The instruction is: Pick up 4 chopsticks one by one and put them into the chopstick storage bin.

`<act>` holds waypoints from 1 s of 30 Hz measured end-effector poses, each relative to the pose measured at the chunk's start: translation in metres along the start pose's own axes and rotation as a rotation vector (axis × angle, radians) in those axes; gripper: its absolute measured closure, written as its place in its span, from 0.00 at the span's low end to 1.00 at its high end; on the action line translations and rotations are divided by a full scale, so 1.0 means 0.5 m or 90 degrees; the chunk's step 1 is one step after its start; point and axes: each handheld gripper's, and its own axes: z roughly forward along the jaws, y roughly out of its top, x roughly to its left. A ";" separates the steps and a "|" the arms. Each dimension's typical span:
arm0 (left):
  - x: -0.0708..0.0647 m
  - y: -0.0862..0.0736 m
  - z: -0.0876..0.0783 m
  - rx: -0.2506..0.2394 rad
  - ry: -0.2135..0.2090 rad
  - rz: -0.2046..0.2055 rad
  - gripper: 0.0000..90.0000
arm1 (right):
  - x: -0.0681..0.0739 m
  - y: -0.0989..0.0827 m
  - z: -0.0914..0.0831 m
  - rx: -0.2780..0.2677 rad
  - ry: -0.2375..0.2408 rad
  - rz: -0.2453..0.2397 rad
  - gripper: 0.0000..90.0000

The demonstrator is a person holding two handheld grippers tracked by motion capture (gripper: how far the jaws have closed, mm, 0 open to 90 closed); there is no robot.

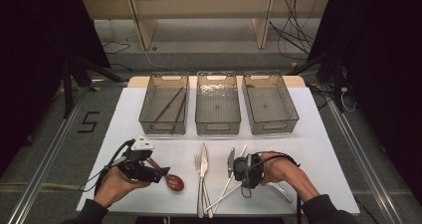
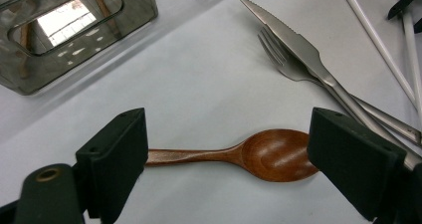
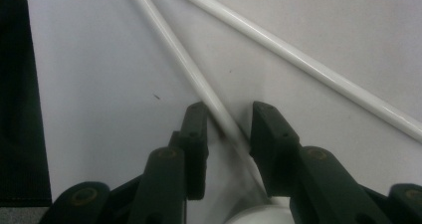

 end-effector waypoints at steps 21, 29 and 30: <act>-0.001 0.000 0.005 0.001 -0.004 -0.003 0.17 | -0.006 0.005 0.000 -0.005 0.003 -0.045 0.87; 0.000 0.000 0.003 0.000 -0.004 -0.004 0.17 | -0.008 0.013 -0.001 0.008 -0.008 -0.069 0.90; -0.001 0.000 0.003 0.000 -0.004 -0.005 0.17 | -0.009 0.012 -0.001 0.005 -0.010 -0.069 0.90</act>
